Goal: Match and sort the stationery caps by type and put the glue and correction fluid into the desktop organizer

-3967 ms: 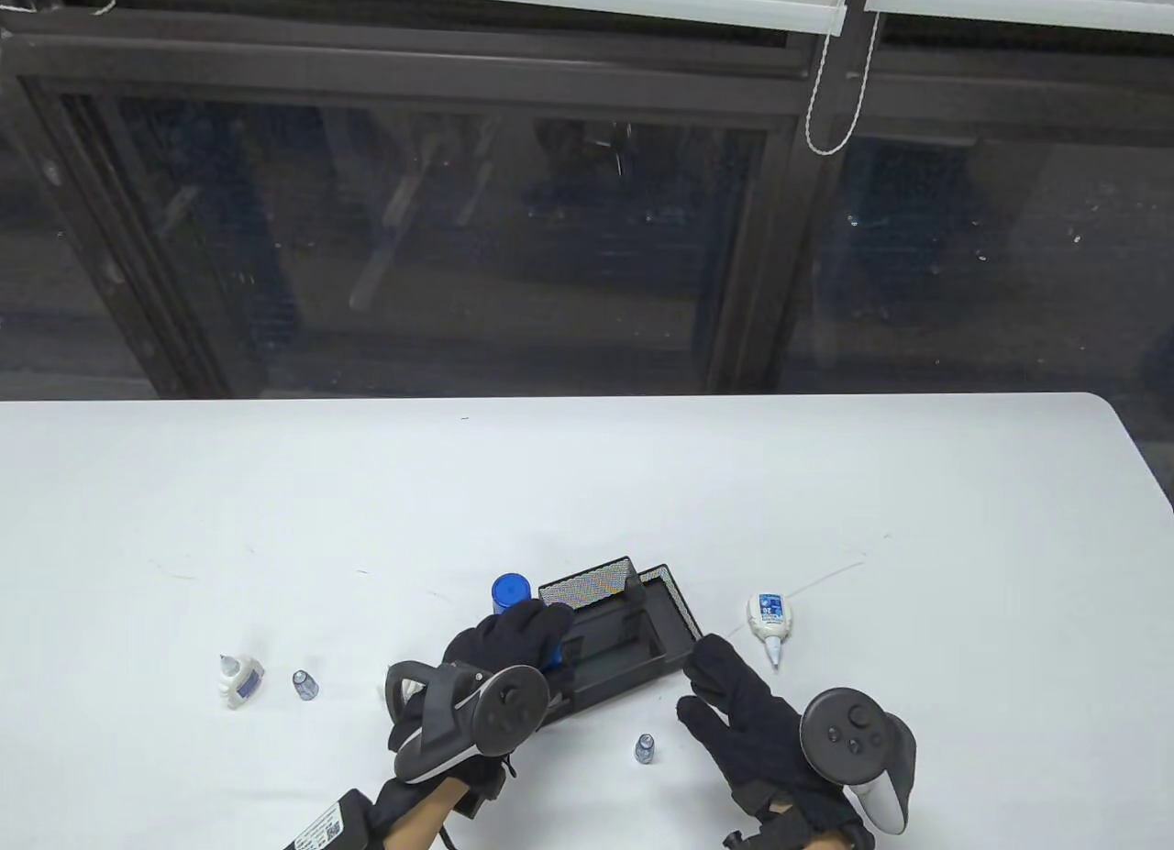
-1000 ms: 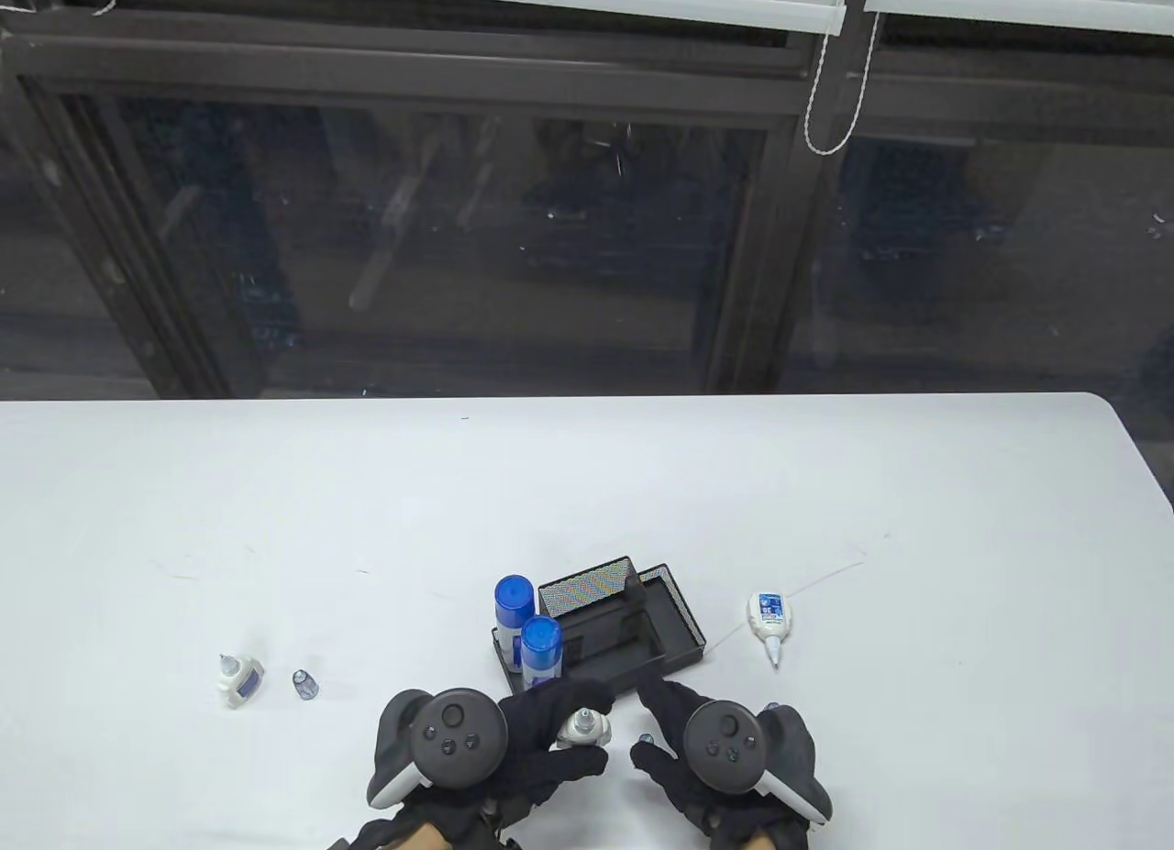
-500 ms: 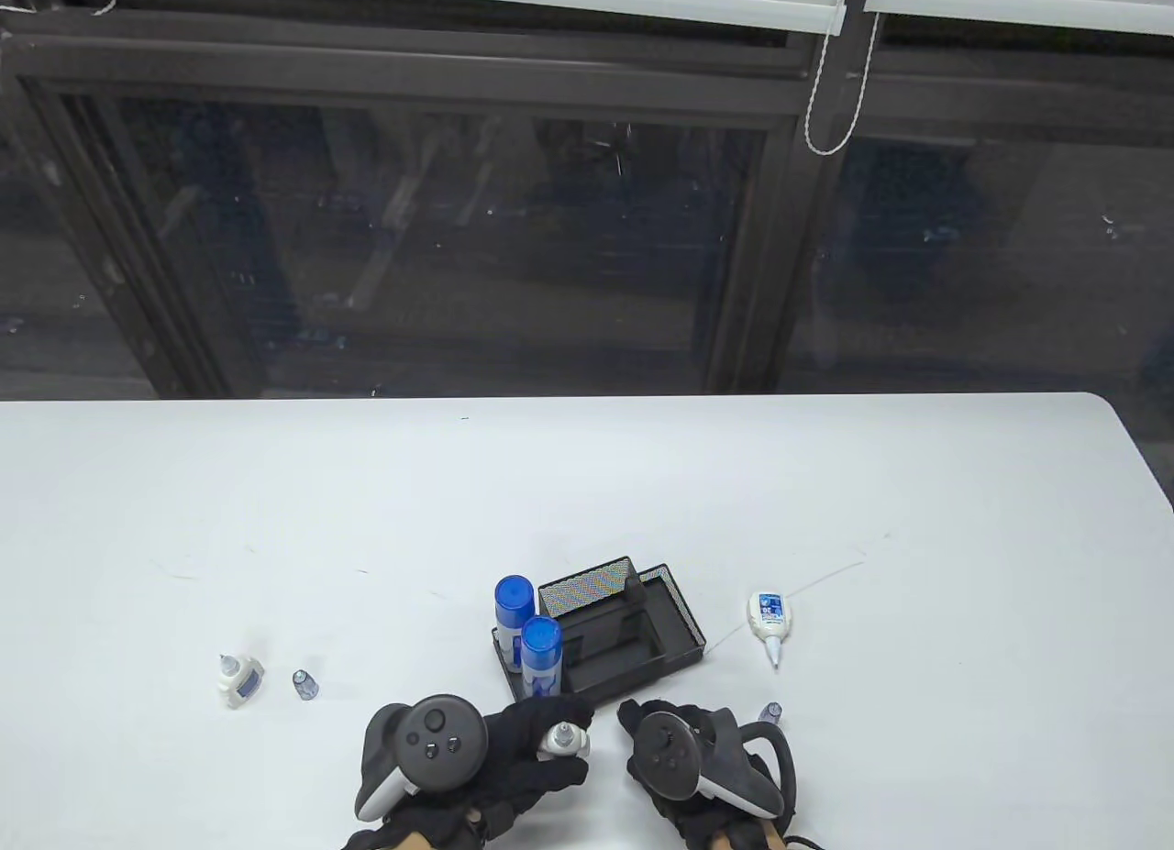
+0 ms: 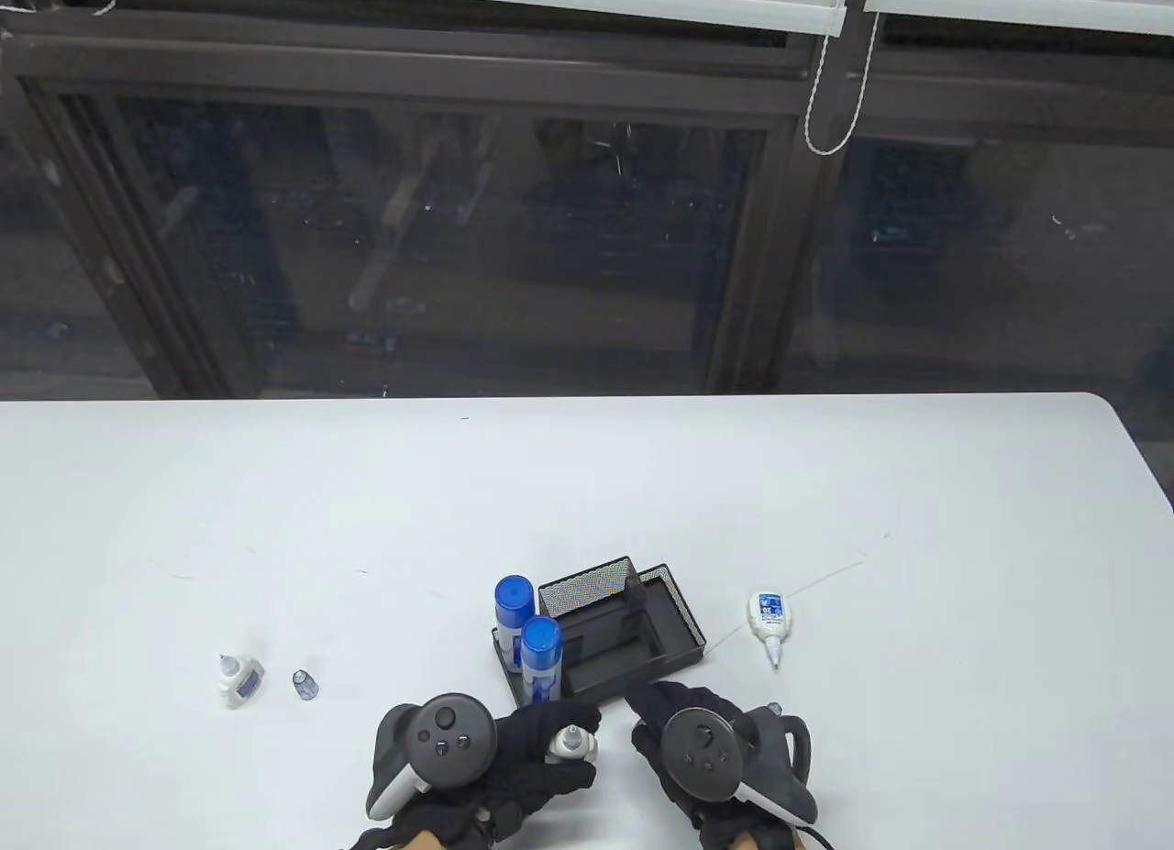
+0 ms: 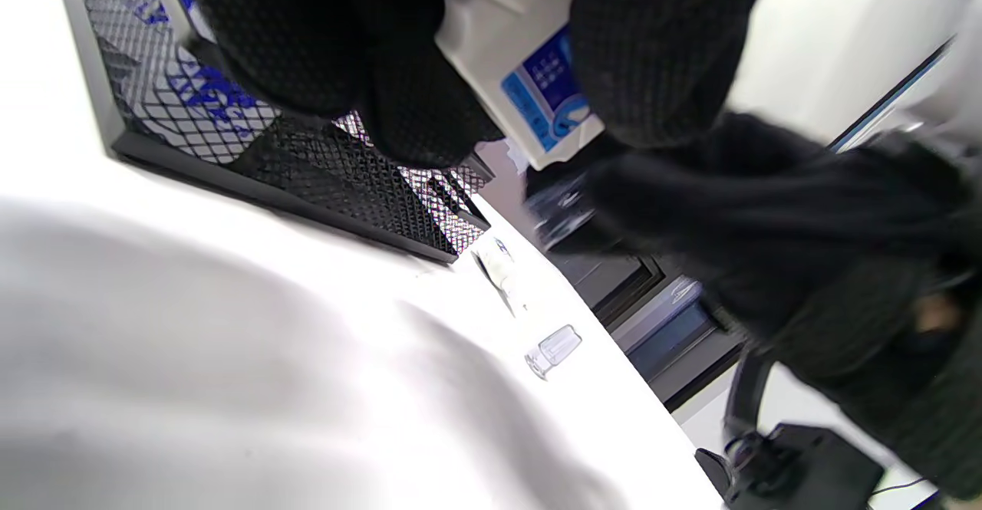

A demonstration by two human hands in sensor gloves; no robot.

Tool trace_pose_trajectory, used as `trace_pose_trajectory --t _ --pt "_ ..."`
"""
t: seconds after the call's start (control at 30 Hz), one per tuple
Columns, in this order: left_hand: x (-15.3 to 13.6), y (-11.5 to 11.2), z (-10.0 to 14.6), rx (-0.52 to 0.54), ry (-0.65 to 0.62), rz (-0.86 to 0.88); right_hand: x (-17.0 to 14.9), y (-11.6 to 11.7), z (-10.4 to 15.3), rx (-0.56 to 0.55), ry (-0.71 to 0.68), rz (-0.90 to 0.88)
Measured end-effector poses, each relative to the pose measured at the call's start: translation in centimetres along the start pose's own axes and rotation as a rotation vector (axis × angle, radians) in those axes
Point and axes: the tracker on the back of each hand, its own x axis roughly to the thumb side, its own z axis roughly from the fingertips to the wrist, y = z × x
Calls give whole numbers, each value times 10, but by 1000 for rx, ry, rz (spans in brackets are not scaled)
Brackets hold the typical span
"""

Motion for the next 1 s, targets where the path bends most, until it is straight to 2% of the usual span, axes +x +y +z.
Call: trace_pose_trajectory --t 0.2,0.37,0.67,0.83,1.0 --pt "-1 -2 2 -7 6 -3 23 -47 -2 -85 -109 -127" --pt "-2 -1 3 -3 7 2 48 -64 -8 -84 -204 -159" --pt "-2 0 3 11 6 14 58 -36 -18 52 -262 -132" --pt "-1 -2 2 -7 3 0 62 -30 -15 -7 -270 -92" --pt "-1 -1 3 2 -18 5 62 -30 -13 -19 -259 -64"
